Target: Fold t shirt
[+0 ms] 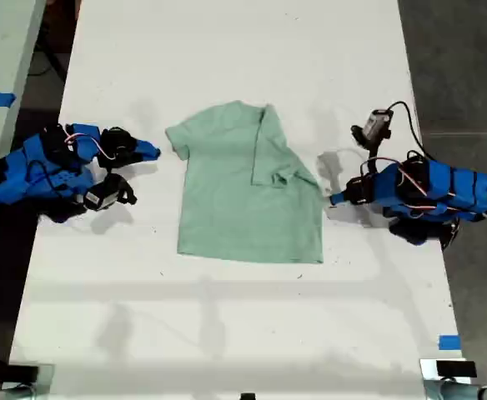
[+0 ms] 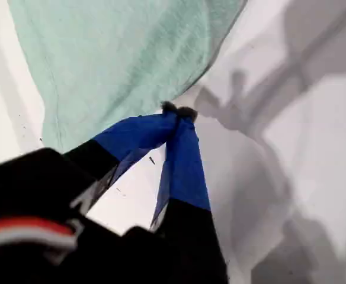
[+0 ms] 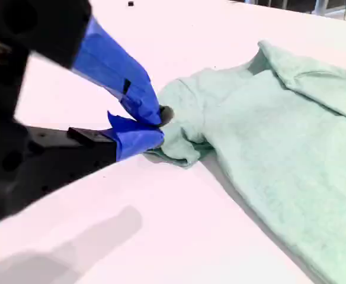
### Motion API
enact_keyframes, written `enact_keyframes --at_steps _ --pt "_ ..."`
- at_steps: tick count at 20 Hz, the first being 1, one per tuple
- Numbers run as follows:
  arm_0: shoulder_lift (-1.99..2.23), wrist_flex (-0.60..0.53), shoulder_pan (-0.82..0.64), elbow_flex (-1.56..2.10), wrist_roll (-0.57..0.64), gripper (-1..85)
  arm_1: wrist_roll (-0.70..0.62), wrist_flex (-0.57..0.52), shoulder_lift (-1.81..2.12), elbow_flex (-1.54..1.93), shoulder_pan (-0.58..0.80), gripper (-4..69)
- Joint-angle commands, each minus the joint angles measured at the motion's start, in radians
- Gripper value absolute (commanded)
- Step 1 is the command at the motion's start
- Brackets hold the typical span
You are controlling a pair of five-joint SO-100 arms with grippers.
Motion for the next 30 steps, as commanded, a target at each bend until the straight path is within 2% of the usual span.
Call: enact_keyframes --at_steps 1,2,8,11,13,15,17,20,27,30 --pt "-0.041 0.123 -0.015 -0.141 -0.133 -0.4 -0.011 -0.009 0.011 0.052 0.003 -1.5" --pt "-0.109 0.156 -0.035 -0.201 -0.132 -0.4 -0.011 -0.009 0.011 0.052 0.003 -1.5" --pt "-0.541 0.156 -0.1 -0.52 -0.031 -0.4 -0.011 -0.009 0.011 0.052 0.005 -1.5" --pt "-0.788 0.127 -0.187 -0.683 0.094 -0.4 -0.012 -0.009 0.011 0.052 0.005 -1.5" --pt "-0.969 0.094 -0.285 -0.788 0.245 0.9 -0.012 -0.009 0.011 0.052 0.005 -1.5" --pt "-1.198 0.017 -0.33 -0.908 0.434 15.1 -0.014 -0.009 0.011 0.052 0.005 -1.5" --pt "-1.459 0.023 -0.371 -1.039 0.482 23.6 -0.014 -0.009 0.011 0.052 0.005 -1.5" --pt "-1.655 -0.048 -0.371 -1.123 0.512 25.2 -0.015 -0.009 0.011 0.052 0.003 -1.5" --pt "-1.842 -0.06 -0.344 -1.143 0.425 23.2 -0.017 -0.009 0.011 0.052 0.002 -1.5" --pt "-1.967 -0.051 -0.334 -1.195 0.419 17.0 -0.017 -0.009 0.011 0.052 0.0 -1.5"
